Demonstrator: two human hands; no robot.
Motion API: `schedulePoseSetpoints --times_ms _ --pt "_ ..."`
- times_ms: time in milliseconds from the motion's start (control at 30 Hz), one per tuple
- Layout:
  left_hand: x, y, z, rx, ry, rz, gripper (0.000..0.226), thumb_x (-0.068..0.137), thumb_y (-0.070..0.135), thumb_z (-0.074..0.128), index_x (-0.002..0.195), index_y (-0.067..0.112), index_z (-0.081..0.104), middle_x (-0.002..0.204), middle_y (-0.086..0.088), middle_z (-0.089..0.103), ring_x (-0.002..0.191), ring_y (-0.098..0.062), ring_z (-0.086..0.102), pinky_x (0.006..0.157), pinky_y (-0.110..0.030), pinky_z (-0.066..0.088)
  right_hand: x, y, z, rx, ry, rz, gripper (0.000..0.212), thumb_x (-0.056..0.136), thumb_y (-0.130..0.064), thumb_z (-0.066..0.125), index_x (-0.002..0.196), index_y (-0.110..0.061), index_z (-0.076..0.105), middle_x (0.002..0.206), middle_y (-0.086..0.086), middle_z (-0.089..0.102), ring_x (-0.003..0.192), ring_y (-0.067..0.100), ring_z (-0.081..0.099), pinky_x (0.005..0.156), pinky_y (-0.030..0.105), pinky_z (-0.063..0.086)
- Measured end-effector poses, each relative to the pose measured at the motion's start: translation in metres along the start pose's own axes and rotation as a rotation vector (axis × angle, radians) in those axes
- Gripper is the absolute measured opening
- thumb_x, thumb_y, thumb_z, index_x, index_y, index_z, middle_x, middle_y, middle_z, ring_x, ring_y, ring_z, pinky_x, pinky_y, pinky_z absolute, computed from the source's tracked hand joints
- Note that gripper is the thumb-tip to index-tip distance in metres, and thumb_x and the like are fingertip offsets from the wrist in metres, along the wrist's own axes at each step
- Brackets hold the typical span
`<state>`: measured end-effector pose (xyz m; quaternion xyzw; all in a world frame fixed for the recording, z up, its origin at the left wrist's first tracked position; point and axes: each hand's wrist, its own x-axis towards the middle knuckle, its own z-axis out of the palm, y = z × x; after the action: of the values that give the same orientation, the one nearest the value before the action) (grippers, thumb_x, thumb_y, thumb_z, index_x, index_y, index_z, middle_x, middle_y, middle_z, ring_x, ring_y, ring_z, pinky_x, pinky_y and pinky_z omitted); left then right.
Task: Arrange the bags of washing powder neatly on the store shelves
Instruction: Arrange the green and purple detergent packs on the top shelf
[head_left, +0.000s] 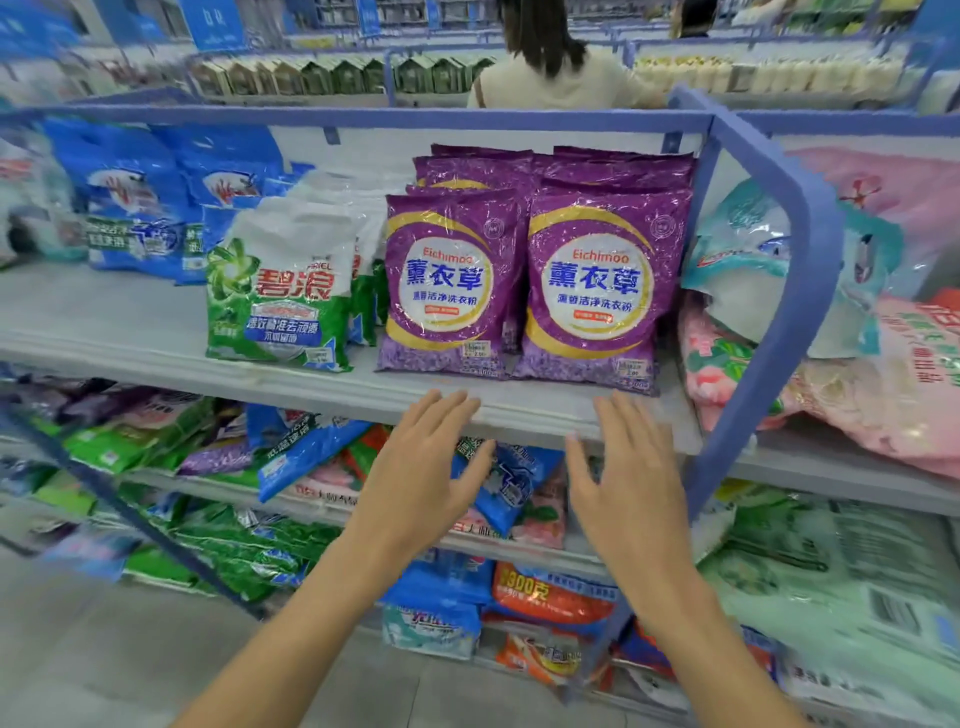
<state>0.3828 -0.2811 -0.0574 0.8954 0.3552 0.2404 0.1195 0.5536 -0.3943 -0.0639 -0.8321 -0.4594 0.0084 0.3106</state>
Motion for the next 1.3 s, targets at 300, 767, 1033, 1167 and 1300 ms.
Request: schedulePoseSetpoints --times_ms 300,767,1033,1167,1300 --pt "-0.102 -0.095 -0.038 0.008 0.031 -0.133 0.056 0.098 0.048 0.053 0.143 0.015 0.058 0.149 0.001 0.054 0.145 -0.021 0.041 0.119 -0.028 0.025 -0.067 -0.079 0.071 0.069 -0.104 -0.054 0.060 0.105 -0.044 0.045 0.159 -0.020 0.034 0.168 -0.004 0.023 0.157 0.013 0.010 0.128 0.032 0.009" --pt "-0.268 -0.292 -0.138 -0.095 0.083 -0.546 0.059 0.096 0.059 0.045 0.142 0.024 0.057 0.148 0.013 0.051 0.145 -0.012 0.037 0.118 -0.025 0.021 -0.169 -0.270 0.222 0.202 -0.353 -0.007 0.052 0.104 -0.044 0.050 0.152 -0.027 0.044 0.160 -0.016 0.035 0.151 0.004 0.023 0.122 0.024 0.018" --pt "-0.257 -0.367 -0.152 -0.121 0.090 -0.624 0.053 0.094 0.050 0.054 0.141 0.025 0.057 0.144 0.016 0.050 0.143 -0.008 0.037 0.116 -0.022 0.021 -0.149 -0.330 0.294 0.226 -0.447 -0.032 0.053 0.103 -0.042 0.052 0.151 -0.022 0.045 0.159 -0.010 0.038 0.149 0.006 0.028 0.121 0.024 0.020" --pt "-0.227 -0.408 -0.149 -0.109 0.084 -0.618 0.049 0.097 0.041 0.061 0.140 0.019 0.059 0.147 0.006 0.054 0.141 -0.013 0.041 0.117 -0.025 0.024 -0.112 -0.350 0.338 0.233 -0.457 -0.053 0.052 0.103 -0.043 0.053 0.151 -0.021 0.047 0.158 -0.007 0.042 0.147 0.007 0.030 0.117 0.018 0.018" --pt "-0.198 -0.452 -0.147 -0.092 0.075 -0.643 0.048 0.098 0.042 0.058 0.140 0.018 0.060 0.146 0.004 0.056 0.140 -0.015 0.043 0.117 -0.028 0.028 -0.074 -0.375 0.381 0.248 -0.498 -0.050 0.052 0.103 -0.043 0.052 0.150 -0.020 0.048 0.156 -0.006 0.045 0.146 0.009 0.034 0.119 0.025 0.025"
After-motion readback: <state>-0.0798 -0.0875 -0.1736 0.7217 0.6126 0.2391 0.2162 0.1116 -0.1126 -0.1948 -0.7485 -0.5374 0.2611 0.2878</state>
